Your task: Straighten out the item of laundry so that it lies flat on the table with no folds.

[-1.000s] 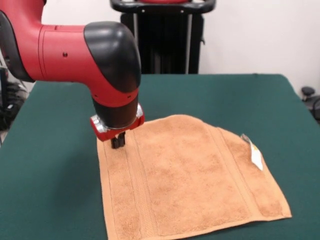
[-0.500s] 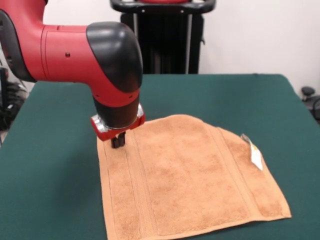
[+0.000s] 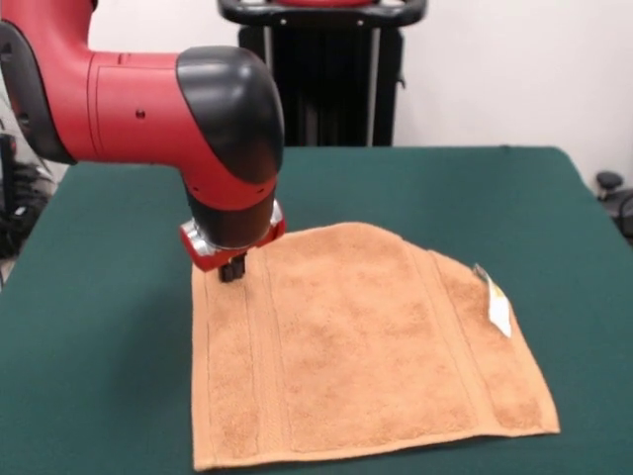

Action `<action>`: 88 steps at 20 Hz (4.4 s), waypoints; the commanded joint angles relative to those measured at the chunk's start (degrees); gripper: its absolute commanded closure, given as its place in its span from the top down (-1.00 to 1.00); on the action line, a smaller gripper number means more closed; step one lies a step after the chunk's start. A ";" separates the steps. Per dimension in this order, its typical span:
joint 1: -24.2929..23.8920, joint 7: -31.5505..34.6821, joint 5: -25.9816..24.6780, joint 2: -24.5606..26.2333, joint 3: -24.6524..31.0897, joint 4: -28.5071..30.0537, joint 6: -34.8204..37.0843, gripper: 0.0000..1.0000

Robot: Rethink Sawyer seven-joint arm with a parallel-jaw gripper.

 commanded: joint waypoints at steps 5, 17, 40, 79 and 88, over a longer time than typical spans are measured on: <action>0.32 -18.27 -8.30 6.79 -4.41 12.50 12.61 -1.00; -1.64 -21.55 -15.43 2.60 -6.44 18.03 15.09 -1.00; -9.24 -33.97 -15.14 -14.66 -0.16 32.41 13.70 -1.00; -8.29 -19.84 -0.87 -10.05 19.76 18.62 -10.68 -1.00; -1.30 -16.40 0.42 -7.21 17.97 9.26 -9.62 -1.00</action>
